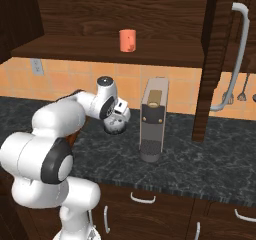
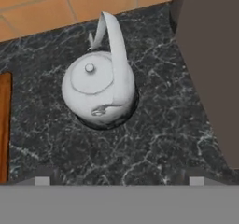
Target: Pick the kettle from the counter and place it on the tray. Then pick the mug from the cabinet and place it on the tray. Then close the cabinet doors.
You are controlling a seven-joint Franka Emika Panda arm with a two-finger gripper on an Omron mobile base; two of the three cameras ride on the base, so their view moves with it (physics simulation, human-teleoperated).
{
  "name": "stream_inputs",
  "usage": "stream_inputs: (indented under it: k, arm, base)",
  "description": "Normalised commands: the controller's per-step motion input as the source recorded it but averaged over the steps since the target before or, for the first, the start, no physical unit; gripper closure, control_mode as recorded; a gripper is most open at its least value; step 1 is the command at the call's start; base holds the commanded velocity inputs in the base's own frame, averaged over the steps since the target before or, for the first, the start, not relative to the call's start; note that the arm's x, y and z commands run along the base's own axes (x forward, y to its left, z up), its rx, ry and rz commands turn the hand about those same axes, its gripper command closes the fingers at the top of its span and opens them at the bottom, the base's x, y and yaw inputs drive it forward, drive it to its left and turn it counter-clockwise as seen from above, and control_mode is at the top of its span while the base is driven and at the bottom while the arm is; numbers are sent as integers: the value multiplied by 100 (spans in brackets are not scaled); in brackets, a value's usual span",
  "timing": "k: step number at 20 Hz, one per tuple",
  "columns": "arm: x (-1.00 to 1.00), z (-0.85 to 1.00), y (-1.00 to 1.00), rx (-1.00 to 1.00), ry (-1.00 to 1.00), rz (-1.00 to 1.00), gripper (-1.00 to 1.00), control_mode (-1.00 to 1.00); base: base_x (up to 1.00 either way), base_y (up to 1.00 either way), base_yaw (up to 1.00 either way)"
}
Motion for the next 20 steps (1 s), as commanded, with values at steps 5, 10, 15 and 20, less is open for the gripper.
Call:
stream_inputs:
  k: [5,10,15,20]
  arm:
    - [45,-22,1,0,-7,0,-100,-100]
    - [59,-12,0,0,-2,0,-100,-100]
    - [51,-6,0,0,0,0,-100,-100]
    - [38,-14,0,0,0,0,-100,-100]
  base:
    - [0,0,0]
    - [0,0,0]
    - [0,0,0]
    - [0,0,0]
